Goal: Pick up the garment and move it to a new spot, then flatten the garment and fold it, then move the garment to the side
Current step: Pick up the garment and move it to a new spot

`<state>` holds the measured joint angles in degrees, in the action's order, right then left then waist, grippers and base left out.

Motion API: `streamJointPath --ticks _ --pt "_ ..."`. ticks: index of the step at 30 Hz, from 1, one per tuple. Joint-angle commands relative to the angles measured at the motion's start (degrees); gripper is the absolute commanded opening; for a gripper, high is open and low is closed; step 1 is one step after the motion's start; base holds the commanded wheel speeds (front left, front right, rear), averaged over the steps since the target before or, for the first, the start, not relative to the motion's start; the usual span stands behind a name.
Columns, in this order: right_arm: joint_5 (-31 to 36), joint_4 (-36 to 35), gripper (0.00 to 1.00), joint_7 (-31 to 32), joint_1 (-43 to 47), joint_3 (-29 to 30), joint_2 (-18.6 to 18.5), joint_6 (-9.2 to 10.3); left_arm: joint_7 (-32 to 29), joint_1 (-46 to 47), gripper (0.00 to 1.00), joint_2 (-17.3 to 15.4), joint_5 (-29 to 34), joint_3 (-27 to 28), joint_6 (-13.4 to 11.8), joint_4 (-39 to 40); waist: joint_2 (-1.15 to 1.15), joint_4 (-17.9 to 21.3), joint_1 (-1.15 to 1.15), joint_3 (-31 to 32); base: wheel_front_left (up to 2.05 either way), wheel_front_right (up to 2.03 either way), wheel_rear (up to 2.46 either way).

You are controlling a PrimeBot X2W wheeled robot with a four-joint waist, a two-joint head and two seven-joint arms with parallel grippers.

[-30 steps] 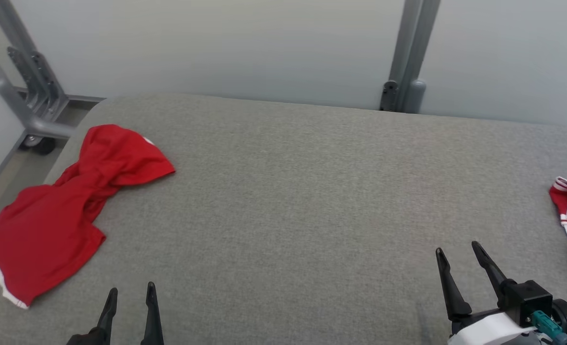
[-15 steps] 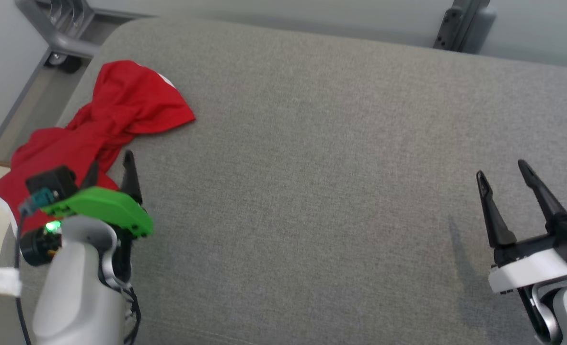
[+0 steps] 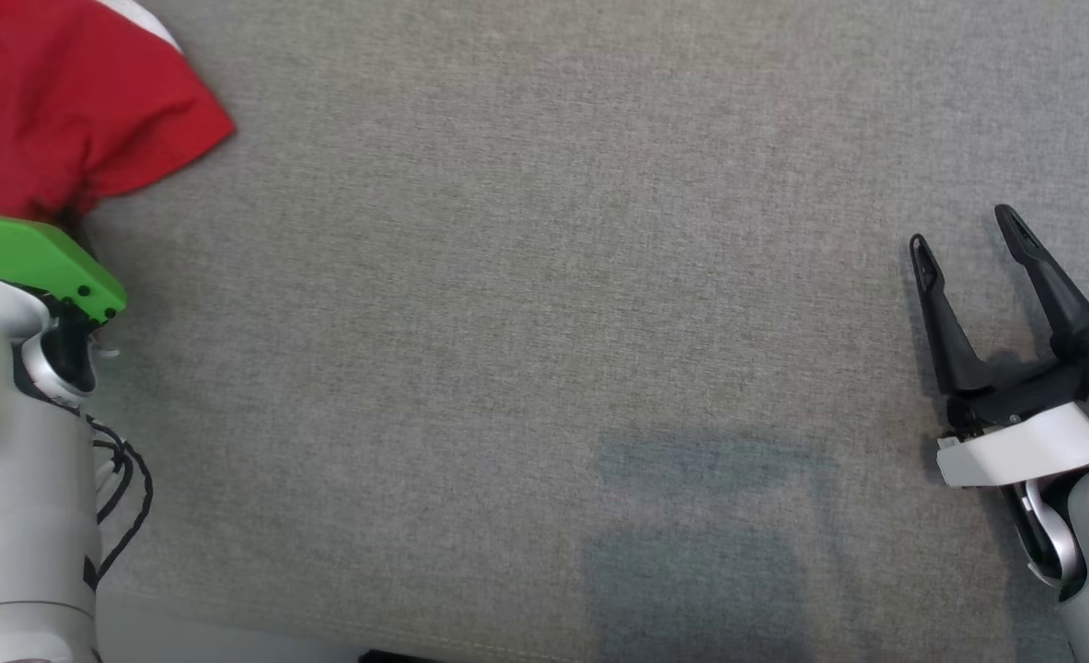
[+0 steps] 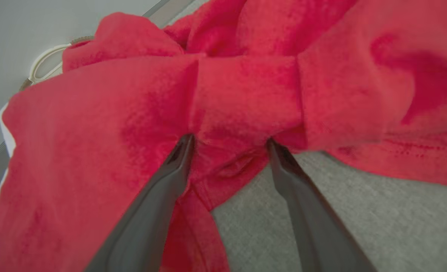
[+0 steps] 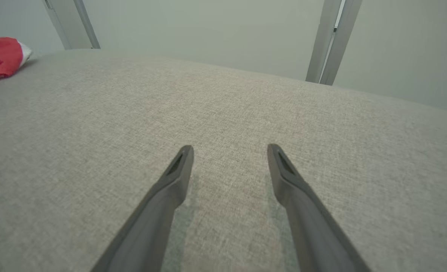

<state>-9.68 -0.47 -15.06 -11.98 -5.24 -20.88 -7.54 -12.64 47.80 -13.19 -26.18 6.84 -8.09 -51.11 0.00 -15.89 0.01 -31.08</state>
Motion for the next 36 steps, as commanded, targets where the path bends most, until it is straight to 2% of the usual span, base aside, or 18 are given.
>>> streamJointPath --ticks 1,2,3,5,8,12,18,24,28,32,36 --pt "-0.3 0.3 1.00 -0.1 -0.7 0.1 0.1 0.10 -0.5 1.0 1.00 -0.9 -0.6 0.3 -0.5 -1.5 0.00 4.3 -0.01 -4.4 0.00 0.00 0.00" --pt "-0.3 0.6 1.00 -0.1 -0.7 0.1 0.4 0.10 -0.1 1.0 0.67 -1.4 -0.7 0.6 -0.8 -2.3 0.00 4.5 -0.01 -4.0 0.00 0.00 0.00" --pt "-0.4 0.9 1.00 0.0 -0.5 0.1 0.7 0.10 0.5 0.9 0.00 -1.6 -0.6 0.7 -0.6 -2.7 0.00 4.7 -0.01 -3.5 0.00 0.00 0.00" --pt "-0.5 1.6 1.00 0.0 0.2 0.1 1.4 0.10 1.5 0.4 0.00 -1.9 -0.5 0.4 0.4 -2.5 0.00 5.0 -0.01 -2.1 0.00 0.00 0.00" --pt "-0.4 2.4 1.00 0.0 1.6 -0.4 2.8 0.09 3.5 -0.7 0.00 -3.0 0.0 -0.6 3.3 -0.7 0.00 5.3 -0.01 0.7 0.00 0.00 0.00" --pt "-0.5 3.2 1.00 0.0 3.5 -0.7 5.3 0.09 6.3 -3.0 0.00 -2.9 1.5 -3.2 7.0 4.8 0.00 6.1 -0.01 6.1 0.00 0.00 0.00" --pt "-0.4 4.8 1.00 -0.1 7.6 -1.1 9.0 0.09 5.5 -10.7 0.00 1.4 2.7 -8.9 11.2 19.5 0.00 8.0 -0.01 14.7 0.00 0.00 0.00" --pt "-0.1 5.5 1.00 -0.1 10.8 -1.5 11.9 0.09 -1.3 -22.3 0.00 6.4 3.7 -17.0 11.6 40.3 0.00 12.1 -0.01 20.1 0.00 0.00 0.00" --pt "0.0 5.7 1.00 -0.1 11.6 -1.6 13.0 0.09 -6.0 -28.7 0.00 8.5 3.1 -24.0 11.6 50.4 0.00 15.7 -0.01 21.1 0.00 0.00 0.00" --pt "-0.1 5.9 1.00 -0.1 12.0 -1.3 13.9 0.09 -9.0 -32.6 0.00 9.7 1.3 -30.8 10.8 55.5 0.00 19.3 -0.01 21.3 0.00 0.00 0.00" --pt "-0.4 6.3 1.00 -0.1 11.8 -1.4 14.6 0.09 -9.2 -34.1 0.00 10.0 0.4 -34.6 8.8 54.7 0.00 22.7 -0.01 21.0 0.00 0.00 0.00"
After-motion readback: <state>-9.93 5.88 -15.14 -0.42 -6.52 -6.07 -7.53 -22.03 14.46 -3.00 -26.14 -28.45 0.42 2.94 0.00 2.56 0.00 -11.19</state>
